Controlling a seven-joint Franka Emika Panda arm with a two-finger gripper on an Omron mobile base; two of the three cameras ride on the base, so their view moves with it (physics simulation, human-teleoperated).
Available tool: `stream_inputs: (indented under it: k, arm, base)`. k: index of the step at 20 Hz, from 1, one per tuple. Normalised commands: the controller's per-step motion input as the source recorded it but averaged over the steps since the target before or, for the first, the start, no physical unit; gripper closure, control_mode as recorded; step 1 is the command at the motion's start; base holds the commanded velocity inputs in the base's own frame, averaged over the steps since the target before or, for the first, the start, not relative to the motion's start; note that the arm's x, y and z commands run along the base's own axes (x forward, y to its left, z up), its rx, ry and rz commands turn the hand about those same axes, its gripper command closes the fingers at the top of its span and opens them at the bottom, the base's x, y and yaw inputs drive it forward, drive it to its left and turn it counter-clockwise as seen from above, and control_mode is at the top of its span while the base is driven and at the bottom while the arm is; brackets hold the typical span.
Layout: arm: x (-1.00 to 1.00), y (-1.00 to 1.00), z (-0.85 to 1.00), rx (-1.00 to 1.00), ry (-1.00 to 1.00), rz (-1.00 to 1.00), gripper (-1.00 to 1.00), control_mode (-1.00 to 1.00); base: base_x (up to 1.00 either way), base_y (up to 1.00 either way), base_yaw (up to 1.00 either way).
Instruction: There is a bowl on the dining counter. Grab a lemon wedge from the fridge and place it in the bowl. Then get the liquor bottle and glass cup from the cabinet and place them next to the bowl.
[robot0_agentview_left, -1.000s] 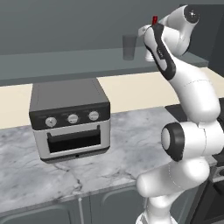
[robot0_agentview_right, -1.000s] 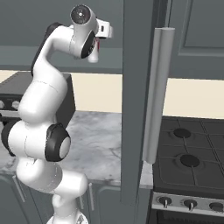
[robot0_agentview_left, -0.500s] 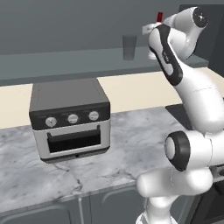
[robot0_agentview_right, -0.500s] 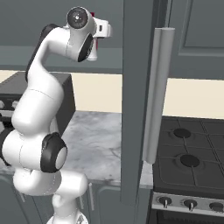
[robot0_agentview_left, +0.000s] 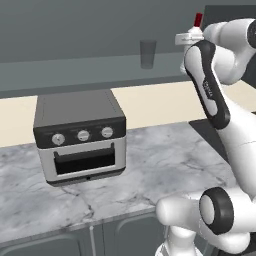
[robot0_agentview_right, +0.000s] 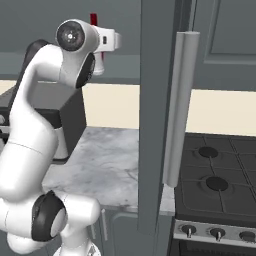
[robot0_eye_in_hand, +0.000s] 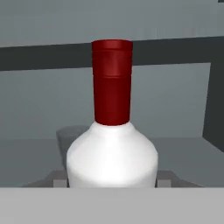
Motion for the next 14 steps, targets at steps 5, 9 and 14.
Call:
stream_inputs:
  k: [5,9,14]
  arm:
    - [-1.0,0.07,0.09,0.0,0.1,0.0,1.0,-1.0]
    - [-1.0,0.27,-0.02,0.0,0.13,0.0,1.0,-1.0]
    - [-0.99,0.3,-0.13,0.0,0.08,0.0,1.0,-1.0]
  base:
    - [0.0,0.0,0.0]
    - [0.0,0.0,0.0]
    - [0.0,0.0,0.0]
